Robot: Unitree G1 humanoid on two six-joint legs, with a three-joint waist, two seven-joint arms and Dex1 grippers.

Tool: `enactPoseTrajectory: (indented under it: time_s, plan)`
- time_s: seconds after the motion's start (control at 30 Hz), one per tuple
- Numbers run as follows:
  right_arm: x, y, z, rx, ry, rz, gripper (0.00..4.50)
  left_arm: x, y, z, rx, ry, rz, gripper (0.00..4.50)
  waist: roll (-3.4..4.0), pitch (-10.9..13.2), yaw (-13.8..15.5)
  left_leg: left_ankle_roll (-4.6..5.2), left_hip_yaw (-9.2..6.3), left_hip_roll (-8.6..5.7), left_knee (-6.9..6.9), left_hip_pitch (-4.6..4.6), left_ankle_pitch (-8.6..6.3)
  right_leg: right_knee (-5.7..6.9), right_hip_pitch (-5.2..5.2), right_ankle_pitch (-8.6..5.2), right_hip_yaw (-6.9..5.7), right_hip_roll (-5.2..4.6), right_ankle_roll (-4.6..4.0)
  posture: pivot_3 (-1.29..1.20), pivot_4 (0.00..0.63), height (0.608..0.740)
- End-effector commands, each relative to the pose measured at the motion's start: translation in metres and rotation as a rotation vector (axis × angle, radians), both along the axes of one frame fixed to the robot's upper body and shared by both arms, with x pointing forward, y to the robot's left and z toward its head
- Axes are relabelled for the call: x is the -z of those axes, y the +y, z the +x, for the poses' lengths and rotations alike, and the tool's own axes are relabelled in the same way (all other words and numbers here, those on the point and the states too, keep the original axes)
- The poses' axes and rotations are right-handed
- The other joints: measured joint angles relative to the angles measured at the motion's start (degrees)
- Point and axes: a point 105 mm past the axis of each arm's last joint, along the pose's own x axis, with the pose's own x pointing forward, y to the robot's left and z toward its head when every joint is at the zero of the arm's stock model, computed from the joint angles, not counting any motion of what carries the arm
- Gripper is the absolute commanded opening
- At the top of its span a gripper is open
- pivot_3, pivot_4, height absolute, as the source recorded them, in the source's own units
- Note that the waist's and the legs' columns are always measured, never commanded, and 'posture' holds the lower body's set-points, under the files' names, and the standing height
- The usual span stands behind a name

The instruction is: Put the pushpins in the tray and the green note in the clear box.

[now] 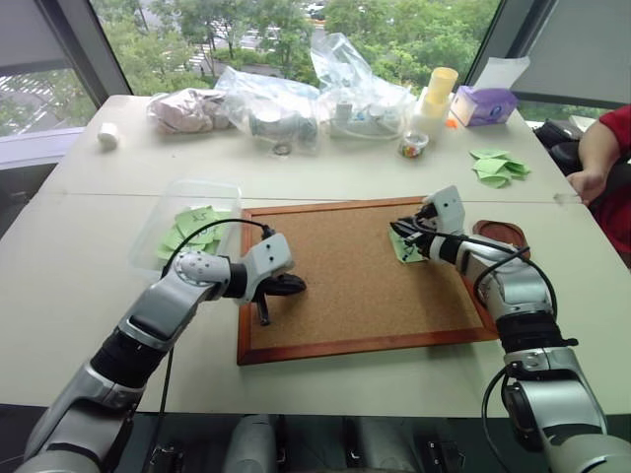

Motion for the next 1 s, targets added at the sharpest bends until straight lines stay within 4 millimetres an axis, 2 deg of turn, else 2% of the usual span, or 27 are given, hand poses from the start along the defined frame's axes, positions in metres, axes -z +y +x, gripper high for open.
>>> enactPoseTrajectory:
  time_s: [0.03, 0.13, 0.37, 0.77, 0.83, 0.9, 1.0]
  plan:
    - [-0.017, 0.0, 0.004, 0.009, -0.062, 0.035, 0.05, 0.0, -0.003, -0.003, 0.005, -0.006, 0.001, 0.0, 0.0, 0.0, 0.0, 0.0, 0.0, 0.0, 0.0, 0.0, 0.0, 0.01, 0.0, 0.0, 0.0, 0.0, 0.0, 0.0, 0.15, 0.735]
    - [-0.023, -0.005, 0.003, 0.026, -0.093, 0.043, 0.05, 0.001, -0.003, -0.003, 0.005, -0.004, 0.004, 0.0, 0.0, 0.0, 0.0, 0.0, 0.01, 0.0, 0.0, 0.0, 0.0, 0.01, 0.0, 0.0, 0.0, -0.01, 0.0, 0.0, 0.15, 0.735]
    - [-0.05, -0.018, 0.005, 0.098, -0.218, 0.113, 0.05, 0.006, -0.004, -0.007, 0.023, 0.005, 0.028, 0.0, 0.03, 0.0, 0.0, 0.0, 0.01, 0.0, 0.0, 0.0, 0.0, 0.01, 0.0, 0.0, 0.0, -0.01, 0.0, 0.0, 0.15, 0.735]
    - [-0.049, -0.02, 0.0, 0.113, -0.208, 0.139, 0.05, 0.008, -0.008, -0.009, 0.043, 0.013, 0.027, 0.0, 0.06, 0.0, -0.1, -0.01, 0.03, 0.01, 0.0, 0.03, 0.0, 0.04, 0.0, 0.0, 0.01, 0.0, 0.0, 0.0, 0.15, 0.735]
    - [-0.053, -0.025, -0.001, 0.14, -0.223, 0.151, 0.05, 0.008, -0.009, -0.009, 0.046, 0.012, 0.026, 0.0, 0.06, 0.0, -0.1, 0.0, 0.03, 0.01, 0.0, 0.03, 0.0, 0.04, 0.0, 0.0, 0.01, 0.0, 0.0, 0.0, 0.15, 0.735]
    - [-0.065, -0.045, -0.003, 0.224, -0.258, 0.184, 0.05, 0.008, -0.009, -0.008, 0.049, 0.009, 0.024, 0.0, 0.07, 0.0, 0.0, -0.01, 0.03, 0.0, 0.0, 0.03, 0.0, 0.04, 0.0, 0.0, 0.01, -0.01, 0.0, 0.0, 0.15, 0.735]
    - [-0.07, -0.076, -0.011, 0.342, -0.274, 0.165, 0.05, 0.007, -0.009, -0.008, 0.05, 0.001, 0.024, 0.0, 0.07, 0.0, 0.1, 0.0, 0.02, -0.01, 0.0, 0.02, 0.0, 0.04, 0.0, 0.0, 0.01, -0.03, 0.0, 0.0, 0.15, 0.735]
